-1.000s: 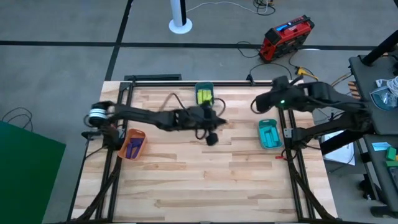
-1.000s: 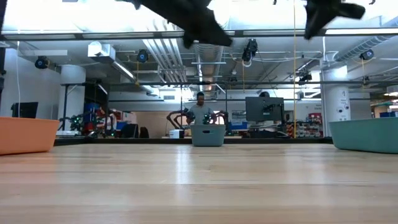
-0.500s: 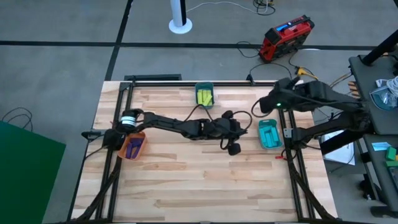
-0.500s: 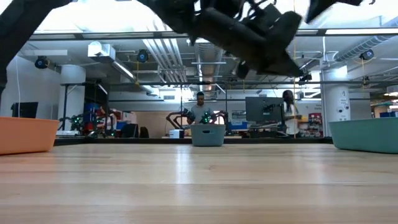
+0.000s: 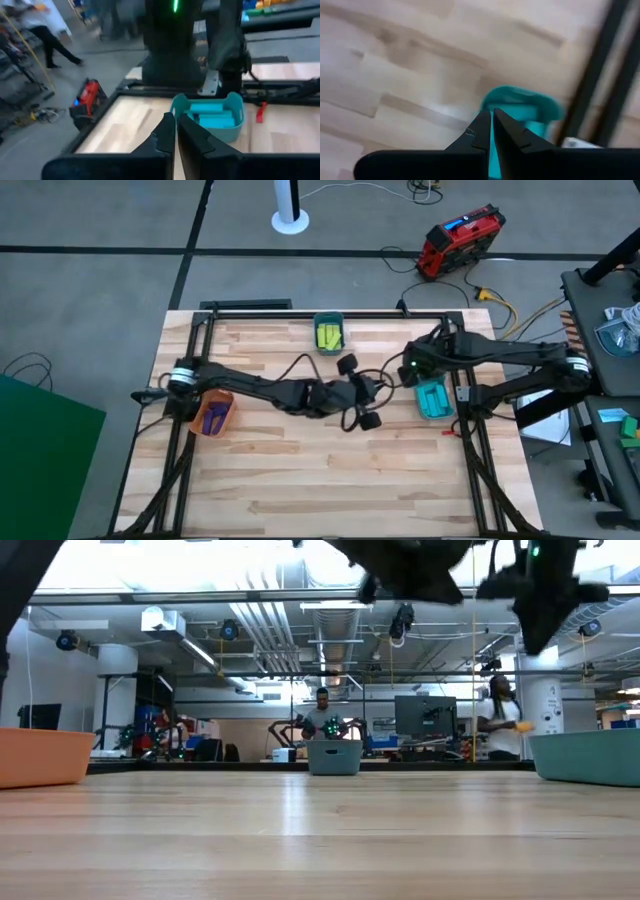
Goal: Sort blocks
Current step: Adjust the light blue bin on the table
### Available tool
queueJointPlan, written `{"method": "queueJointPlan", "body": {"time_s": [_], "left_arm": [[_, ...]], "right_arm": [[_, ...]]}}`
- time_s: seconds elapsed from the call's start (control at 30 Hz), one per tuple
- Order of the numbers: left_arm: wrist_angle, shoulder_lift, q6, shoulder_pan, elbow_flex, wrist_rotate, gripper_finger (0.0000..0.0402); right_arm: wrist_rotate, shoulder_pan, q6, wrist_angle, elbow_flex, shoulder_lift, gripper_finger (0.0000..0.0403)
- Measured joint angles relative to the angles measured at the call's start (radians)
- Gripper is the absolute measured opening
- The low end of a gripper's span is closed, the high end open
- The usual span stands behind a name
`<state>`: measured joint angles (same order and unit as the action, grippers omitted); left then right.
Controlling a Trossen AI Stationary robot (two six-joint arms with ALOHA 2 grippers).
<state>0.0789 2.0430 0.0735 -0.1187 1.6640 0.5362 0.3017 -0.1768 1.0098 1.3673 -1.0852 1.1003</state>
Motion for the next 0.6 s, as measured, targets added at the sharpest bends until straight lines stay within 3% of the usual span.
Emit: {"method": "queueJointPlan", "body": {"time_s": [0.2,0.33,0.6], "left_arm": [[-0.042,-0.119,0.002,-0.042,-0.06,0.149,0.0],[-0.11,-0.221,-0.058,-0.049,-0.144,0.214,0.0],[-0.165,-0.42,-0.113,-0.051,-0.299,0.272,0.0]], "right_arm": [[-0.153,-0.08,-0.072,-0.275,0.185,0.003,0.0012],[-0.234,-0.118,-0.095,-0.363,0.267,0.019,0.0012],[-0.23,-0.13,-0.132,-0.362,0.292,0.052,0.0012]]}}
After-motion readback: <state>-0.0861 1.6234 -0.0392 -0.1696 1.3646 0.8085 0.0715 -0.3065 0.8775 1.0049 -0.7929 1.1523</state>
